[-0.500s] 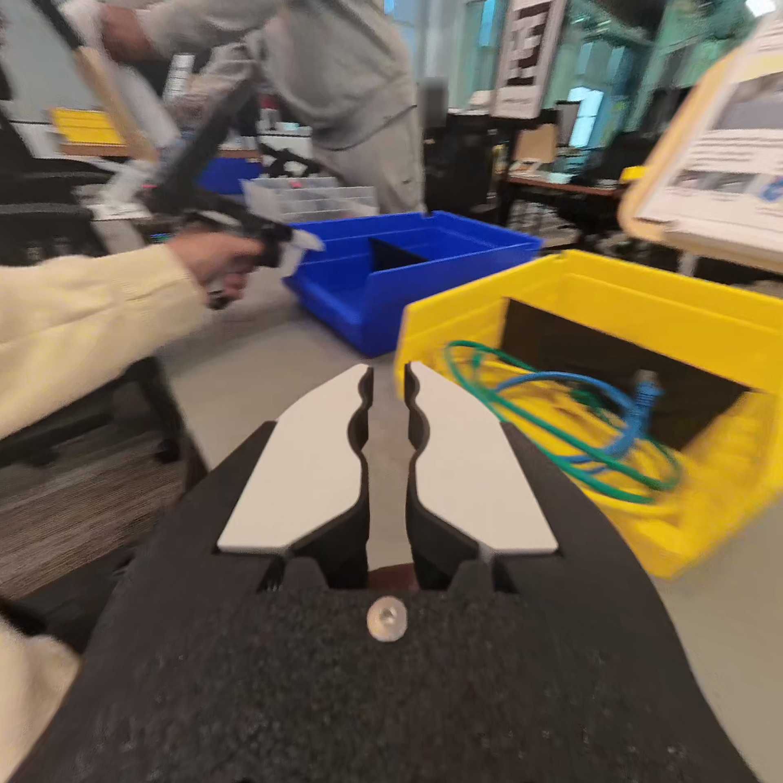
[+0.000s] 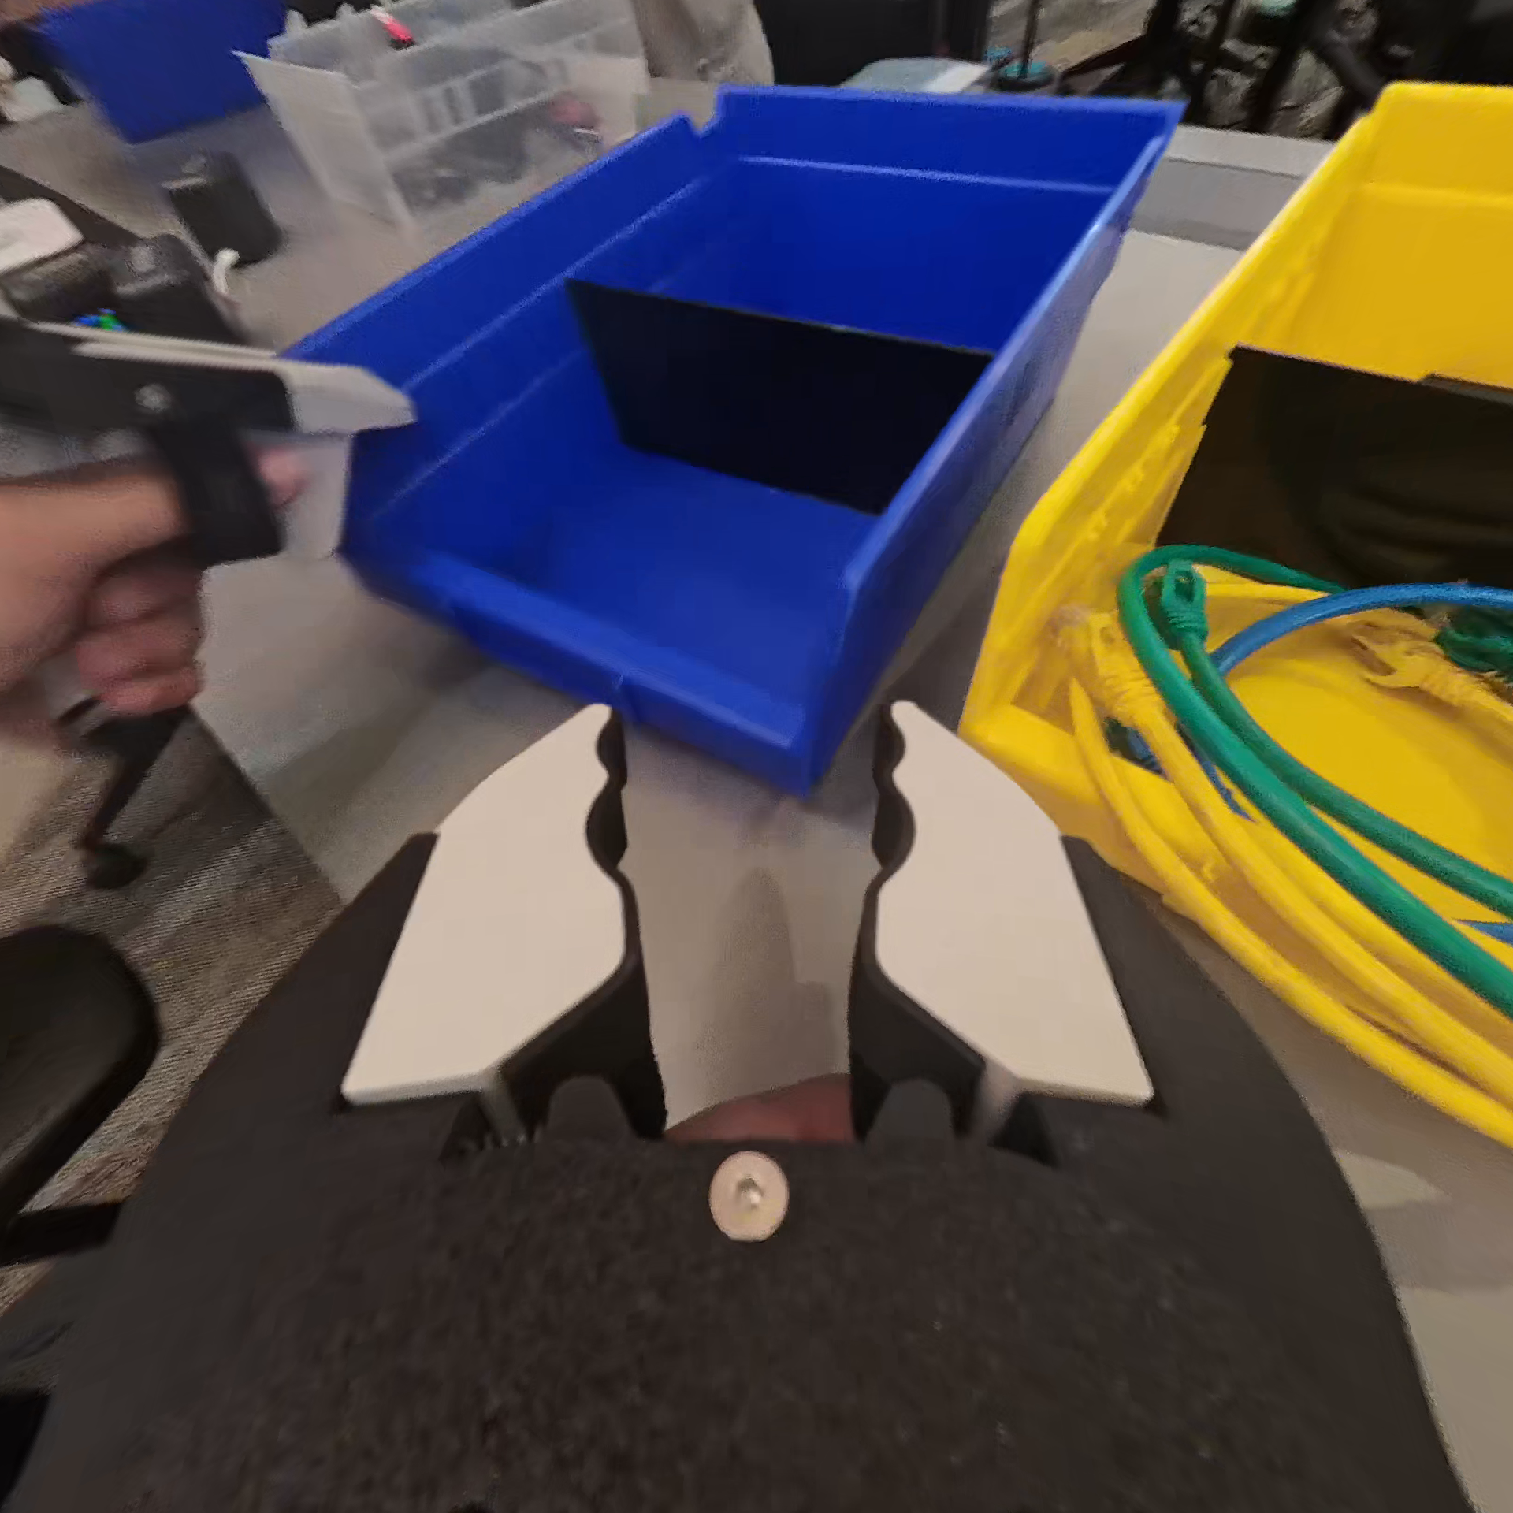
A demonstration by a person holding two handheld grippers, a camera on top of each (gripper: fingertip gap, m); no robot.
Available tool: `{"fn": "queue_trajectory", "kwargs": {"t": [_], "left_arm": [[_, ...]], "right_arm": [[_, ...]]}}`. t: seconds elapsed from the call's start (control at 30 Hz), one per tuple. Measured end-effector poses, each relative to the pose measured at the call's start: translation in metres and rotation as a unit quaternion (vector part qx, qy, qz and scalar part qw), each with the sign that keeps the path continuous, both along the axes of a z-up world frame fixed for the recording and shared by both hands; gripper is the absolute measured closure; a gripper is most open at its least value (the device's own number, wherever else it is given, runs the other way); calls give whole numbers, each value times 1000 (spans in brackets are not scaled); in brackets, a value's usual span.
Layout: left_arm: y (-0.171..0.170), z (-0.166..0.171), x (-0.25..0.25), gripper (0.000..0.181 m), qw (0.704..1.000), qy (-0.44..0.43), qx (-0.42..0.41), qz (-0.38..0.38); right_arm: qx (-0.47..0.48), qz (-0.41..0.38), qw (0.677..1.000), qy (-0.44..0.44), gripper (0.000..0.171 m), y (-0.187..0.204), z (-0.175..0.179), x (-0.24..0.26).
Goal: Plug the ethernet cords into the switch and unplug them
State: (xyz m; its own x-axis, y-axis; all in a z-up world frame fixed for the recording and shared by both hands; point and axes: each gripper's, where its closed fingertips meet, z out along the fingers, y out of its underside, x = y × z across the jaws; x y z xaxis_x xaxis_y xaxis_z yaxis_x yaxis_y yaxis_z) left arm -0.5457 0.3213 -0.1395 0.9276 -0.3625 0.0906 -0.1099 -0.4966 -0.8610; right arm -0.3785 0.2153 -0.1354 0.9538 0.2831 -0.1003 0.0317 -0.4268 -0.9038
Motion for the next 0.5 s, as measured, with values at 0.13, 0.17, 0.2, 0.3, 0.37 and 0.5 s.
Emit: {"fn": "queue_trajectory", "kwargs": {"t": [0.13, 0.17, 0.2, 0.3, 0.37, 0.5], "left_arm": [[-39, 0, 3, 177, 1000, 26, 11, 7], [-48, 0, 5, 177, 999, 28, 15, 4], [-55, 3, 5, 176, 999, 28, 22, 2], [-70, 25, -2, 177, 995, 71, 73, 11], [-76, 49, -5, 177, 990, 74, 120, 27], [-82, 121, 13, 177, 974, 45, 223, 23]], "right_arm": [[-4, -87, 995, -58, 134, 14, -9, 16], [-14, -108, 992, -59, 149, 15, -14, 21], [-22, -122, 991, -49, 156, 14, -15, 25], [-34, -110, 993, -19, 166, 7, -6, 23], [-1, -105, 994, -24, 166, 2, 17, 20], [135, -120, 982, -55, 166, -8, 101, 37]]}}
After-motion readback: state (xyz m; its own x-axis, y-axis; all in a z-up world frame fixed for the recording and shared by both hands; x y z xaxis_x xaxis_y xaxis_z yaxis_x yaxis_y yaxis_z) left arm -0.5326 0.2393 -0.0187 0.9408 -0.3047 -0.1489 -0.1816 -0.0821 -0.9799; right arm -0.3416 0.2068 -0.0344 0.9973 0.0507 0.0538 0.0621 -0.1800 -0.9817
